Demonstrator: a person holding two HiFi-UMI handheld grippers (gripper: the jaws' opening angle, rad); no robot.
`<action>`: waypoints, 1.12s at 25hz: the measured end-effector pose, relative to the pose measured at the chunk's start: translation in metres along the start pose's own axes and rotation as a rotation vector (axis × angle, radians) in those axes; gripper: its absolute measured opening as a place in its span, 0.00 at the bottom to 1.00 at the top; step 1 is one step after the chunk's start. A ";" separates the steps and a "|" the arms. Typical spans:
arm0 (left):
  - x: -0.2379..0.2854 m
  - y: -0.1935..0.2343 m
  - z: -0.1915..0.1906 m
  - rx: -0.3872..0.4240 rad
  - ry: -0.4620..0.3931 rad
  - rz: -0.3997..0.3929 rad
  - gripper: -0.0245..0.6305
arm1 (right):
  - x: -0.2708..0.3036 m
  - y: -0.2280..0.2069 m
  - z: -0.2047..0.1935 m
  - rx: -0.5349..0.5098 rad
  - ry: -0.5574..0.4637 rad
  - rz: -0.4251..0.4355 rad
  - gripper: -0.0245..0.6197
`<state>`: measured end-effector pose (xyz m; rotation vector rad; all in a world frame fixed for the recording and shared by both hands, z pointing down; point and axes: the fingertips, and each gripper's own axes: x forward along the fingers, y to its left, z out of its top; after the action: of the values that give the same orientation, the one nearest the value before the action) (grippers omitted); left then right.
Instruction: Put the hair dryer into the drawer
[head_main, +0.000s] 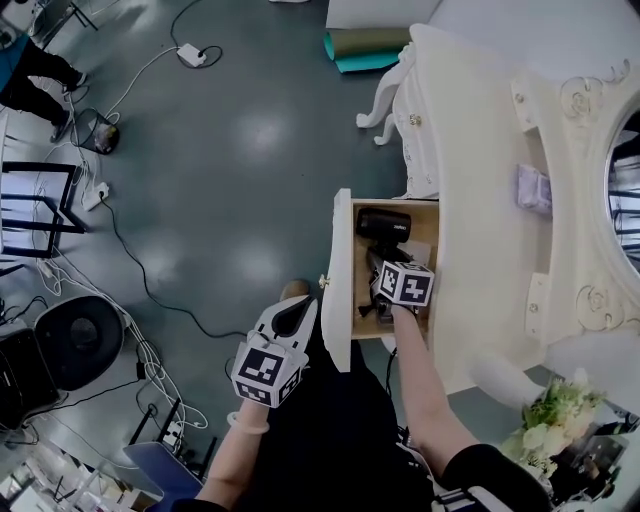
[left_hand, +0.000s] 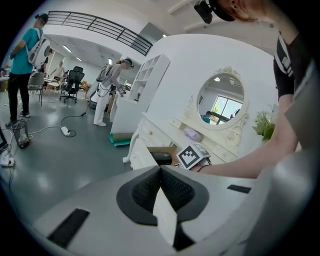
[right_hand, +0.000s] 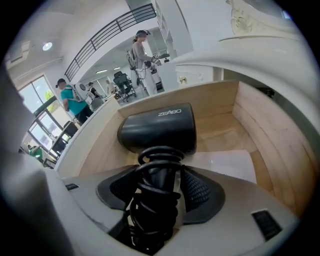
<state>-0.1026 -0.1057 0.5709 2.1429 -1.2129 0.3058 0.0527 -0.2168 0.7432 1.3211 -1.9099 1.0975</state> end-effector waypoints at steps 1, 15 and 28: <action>0.001 -0.001 0.000 0.001 0.002 -0.005 0.07 | 0.000 0.000 0.000 -0.003 -0.002 -0.006 0.48; -0.002 -0.012 -0.004 0.016 0.014 -0.038 0.07 | -0.005 -0.003 -0.006 -0.018 -0.017 -0.072 0.47; 0.000 -0.029 0.003 0.073 0.028 -0.098 0.07 | -0.035 -0.001 -0.007 0.054 -0.077 -0.096 0.49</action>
<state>-0.0790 -0.0970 0.5568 2.2452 -1.0919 0.3412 0.0658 -0.1941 0.7191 1.4889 -1.8621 1.0714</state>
